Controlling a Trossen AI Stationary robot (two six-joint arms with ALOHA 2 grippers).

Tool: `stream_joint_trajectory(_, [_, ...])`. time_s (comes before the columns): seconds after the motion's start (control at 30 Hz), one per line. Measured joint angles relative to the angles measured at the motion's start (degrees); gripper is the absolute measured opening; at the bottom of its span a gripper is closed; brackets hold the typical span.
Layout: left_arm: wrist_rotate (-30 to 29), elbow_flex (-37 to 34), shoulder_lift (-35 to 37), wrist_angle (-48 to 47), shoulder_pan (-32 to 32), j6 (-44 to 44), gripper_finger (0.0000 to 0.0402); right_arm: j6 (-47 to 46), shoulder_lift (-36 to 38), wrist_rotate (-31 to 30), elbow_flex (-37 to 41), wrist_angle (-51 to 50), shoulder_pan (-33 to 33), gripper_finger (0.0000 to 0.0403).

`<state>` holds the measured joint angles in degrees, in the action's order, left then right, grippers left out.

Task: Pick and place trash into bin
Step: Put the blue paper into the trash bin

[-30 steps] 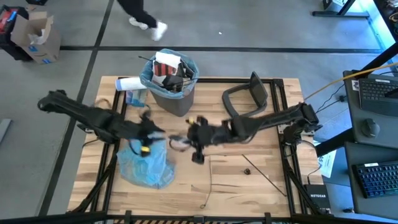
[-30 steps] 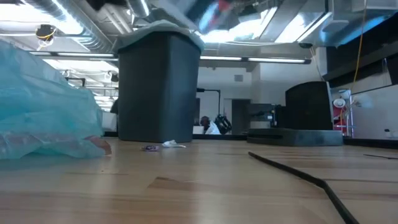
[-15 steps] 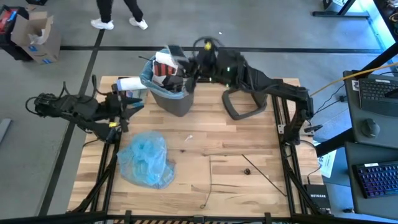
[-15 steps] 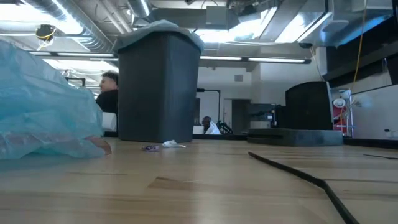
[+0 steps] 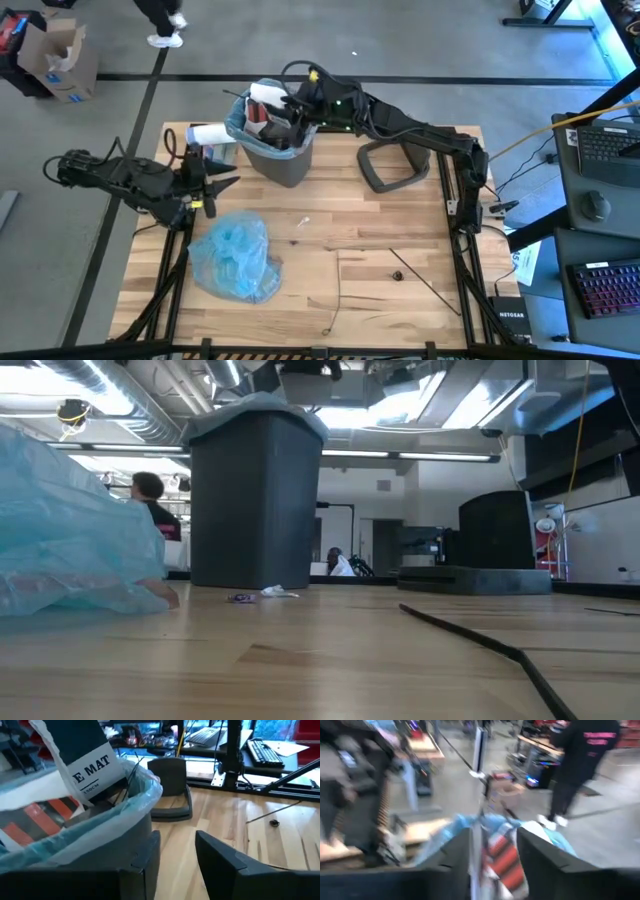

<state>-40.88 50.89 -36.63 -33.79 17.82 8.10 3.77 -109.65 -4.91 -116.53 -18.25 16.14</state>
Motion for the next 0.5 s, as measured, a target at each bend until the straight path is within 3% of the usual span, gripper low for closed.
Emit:
stream_joint_trajectory(0.23, [-0.3,0.0,-3.8,0.2,0.0,9.6,0.0117,15.0,3.9,-3.2,-4.0,-12.4,0.0,0.0247])
stream_joint_trajectory(0.5, [-4.2,0.0,-11.0,0.2,-0.9,17.6,0.0117,18.7,6.3,-3.0,-9.6,-26.2,-0.3,0.0268])
